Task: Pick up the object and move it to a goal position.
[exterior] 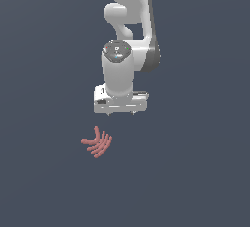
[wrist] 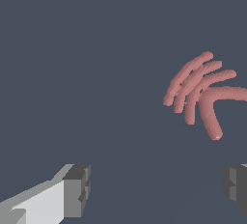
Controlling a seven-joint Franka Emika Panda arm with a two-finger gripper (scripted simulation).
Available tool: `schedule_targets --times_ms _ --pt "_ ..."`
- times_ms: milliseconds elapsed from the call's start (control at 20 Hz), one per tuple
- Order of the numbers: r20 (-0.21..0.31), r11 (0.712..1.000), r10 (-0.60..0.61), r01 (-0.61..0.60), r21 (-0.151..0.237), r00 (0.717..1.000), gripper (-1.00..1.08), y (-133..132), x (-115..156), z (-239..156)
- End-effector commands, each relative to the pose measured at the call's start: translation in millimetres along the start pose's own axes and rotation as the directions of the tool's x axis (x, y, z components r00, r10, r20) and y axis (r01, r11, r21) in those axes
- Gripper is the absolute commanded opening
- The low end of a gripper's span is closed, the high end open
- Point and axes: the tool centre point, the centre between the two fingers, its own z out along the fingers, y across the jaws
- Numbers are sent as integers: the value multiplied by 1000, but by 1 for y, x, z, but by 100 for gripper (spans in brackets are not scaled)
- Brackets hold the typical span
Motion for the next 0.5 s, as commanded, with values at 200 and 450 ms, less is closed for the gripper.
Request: schedule_targets --times_ms 200,450 --pt "21 995 -95 95 32 995 108 7 11 10" --pt "34 979 -192 189 73 981 108 15 21 19"
